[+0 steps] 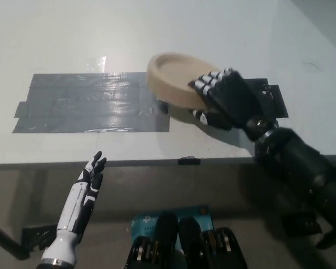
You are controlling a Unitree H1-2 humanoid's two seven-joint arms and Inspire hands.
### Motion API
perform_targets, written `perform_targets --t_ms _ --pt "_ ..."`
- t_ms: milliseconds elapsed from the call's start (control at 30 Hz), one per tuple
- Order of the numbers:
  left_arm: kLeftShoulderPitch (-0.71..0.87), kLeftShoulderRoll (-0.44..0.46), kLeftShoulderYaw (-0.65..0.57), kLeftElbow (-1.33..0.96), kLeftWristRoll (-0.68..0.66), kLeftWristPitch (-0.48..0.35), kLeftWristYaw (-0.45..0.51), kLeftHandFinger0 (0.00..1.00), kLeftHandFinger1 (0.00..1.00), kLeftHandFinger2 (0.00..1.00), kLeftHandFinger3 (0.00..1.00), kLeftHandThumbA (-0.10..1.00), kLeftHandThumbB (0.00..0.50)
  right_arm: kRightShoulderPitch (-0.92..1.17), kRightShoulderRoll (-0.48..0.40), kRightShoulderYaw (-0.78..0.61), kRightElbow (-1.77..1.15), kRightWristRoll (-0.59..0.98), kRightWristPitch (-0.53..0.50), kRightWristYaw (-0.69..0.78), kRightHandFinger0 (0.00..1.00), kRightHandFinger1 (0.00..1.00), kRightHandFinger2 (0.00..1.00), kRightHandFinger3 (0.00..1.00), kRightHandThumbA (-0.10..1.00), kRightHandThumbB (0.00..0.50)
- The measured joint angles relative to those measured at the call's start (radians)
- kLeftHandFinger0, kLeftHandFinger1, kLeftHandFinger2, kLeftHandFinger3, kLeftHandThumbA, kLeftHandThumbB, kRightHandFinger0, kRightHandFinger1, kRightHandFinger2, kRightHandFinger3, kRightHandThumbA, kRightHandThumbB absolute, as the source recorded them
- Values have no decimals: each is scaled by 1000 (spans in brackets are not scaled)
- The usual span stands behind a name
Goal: A stack of plates is kept in the middle of the desk close to the robot and the robot grabs the stack with its right hand, picks it up and hands it to a person.
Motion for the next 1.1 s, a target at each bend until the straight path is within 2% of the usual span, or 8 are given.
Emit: perform_targets --t_ms 100,200,567,633,833,900,1033,1100 --pt "-2 2 0 0 0 0 0 1000 1000 1000 1000 1000 0 0 -29 -28 -80 0 -5 -2 0 0 323 356 -100 344" --pt "-4 2 0 0 0 0 -1 1000 1000 1000 1000 1000 0 3 -40 -38 -103 -1 -7 -2 0 0 194 248 -100 356" --pt "-5 4 -1 -1 -1 2 -1 1000 1000 1000 1000 1000 0 9 -38 -36 -57 -27 -9 -3 0 0 207 359 -100 346" --pt "-6 4 -1 -1 -1 2 -1 1000 1000 1000 1000 1000 0 9 -37 -35 -43 -32 -10 -3 0 0 207 293 -100 341" --pt "0 4 -3 -5 -2 2 -1 1000 1000 1000 1000 1000 0 9 -34 -27 -23 -42 -10 -3 0 0 278 323 -100 348" --pt "12 4 -5 -9 -2 2 -1 1000 1000 1000 1000 1000 11 9 -30 -26 -20 -44 -11 -3 0 0 273 260 -100 330" --pt "30 4 -6 -12 -2 2 -1 1000 1000 1000 1000 1000 0 6 -20 -26 -10 -44 -11 -4 0 4 476 71 -100 312" --pt "33 4 -6 -12 -2 2 -1 1000 1000 1000 1000 1000 0 0 -10 -27 8 -44 -11 -4 0 47 550 289 -100 310"
